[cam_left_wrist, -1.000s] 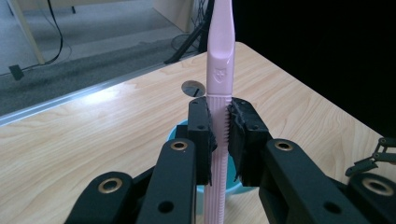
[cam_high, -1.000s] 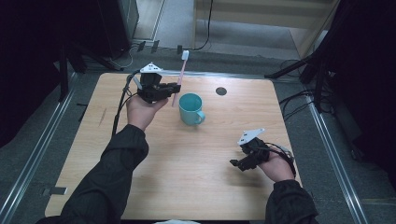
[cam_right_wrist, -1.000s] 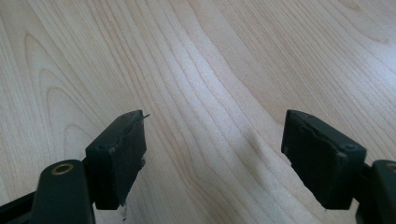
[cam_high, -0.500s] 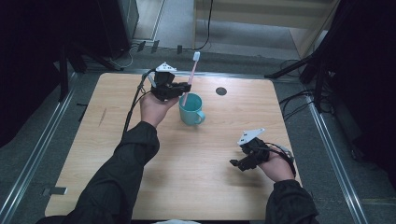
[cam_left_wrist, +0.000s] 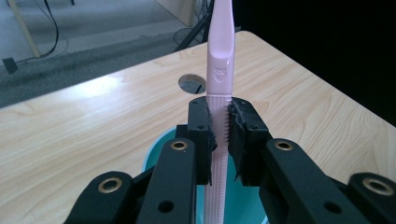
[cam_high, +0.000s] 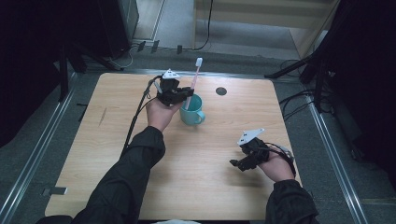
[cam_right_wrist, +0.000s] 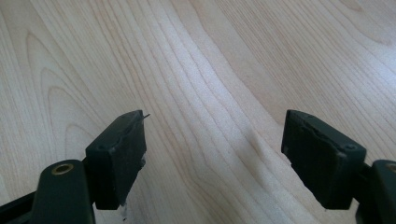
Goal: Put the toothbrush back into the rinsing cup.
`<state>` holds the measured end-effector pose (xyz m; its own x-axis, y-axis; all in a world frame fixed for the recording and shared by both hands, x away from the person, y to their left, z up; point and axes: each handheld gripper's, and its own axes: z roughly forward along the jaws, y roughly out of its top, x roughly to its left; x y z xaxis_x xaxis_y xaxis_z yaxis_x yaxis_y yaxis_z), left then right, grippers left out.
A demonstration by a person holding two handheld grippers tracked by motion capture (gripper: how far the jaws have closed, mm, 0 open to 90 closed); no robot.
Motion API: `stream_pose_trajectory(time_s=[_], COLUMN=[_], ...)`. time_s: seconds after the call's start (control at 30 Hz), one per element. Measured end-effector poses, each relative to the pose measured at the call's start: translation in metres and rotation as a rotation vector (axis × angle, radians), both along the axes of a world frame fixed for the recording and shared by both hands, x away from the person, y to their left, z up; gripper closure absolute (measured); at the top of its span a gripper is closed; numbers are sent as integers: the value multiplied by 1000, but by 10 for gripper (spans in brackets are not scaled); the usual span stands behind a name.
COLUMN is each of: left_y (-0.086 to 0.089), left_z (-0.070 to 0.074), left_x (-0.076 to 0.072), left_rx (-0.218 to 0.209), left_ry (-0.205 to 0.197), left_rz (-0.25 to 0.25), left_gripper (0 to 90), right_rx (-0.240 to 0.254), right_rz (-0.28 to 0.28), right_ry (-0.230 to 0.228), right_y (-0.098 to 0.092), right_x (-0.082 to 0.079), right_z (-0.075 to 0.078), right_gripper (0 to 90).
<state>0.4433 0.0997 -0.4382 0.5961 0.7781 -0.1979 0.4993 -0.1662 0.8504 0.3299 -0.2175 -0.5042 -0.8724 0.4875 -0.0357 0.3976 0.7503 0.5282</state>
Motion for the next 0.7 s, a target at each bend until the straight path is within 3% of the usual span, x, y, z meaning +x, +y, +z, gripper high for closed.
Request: stream_pose_trajectory(time_s=[0.23,0.7], left_y=[2,-5], left_z=[-13,-26], left_x=[-1,-2], left_rx=[9,45], left_ry=[33,81], left_rz=[0,-23], left_gripper=[791,789], right_rx=[-4,-6], right_rz=[1,-1], right_ry=[6,8], right_y=[1,1], right_x=[0,0], right_z=[0,0], right_gripper=[219,219])
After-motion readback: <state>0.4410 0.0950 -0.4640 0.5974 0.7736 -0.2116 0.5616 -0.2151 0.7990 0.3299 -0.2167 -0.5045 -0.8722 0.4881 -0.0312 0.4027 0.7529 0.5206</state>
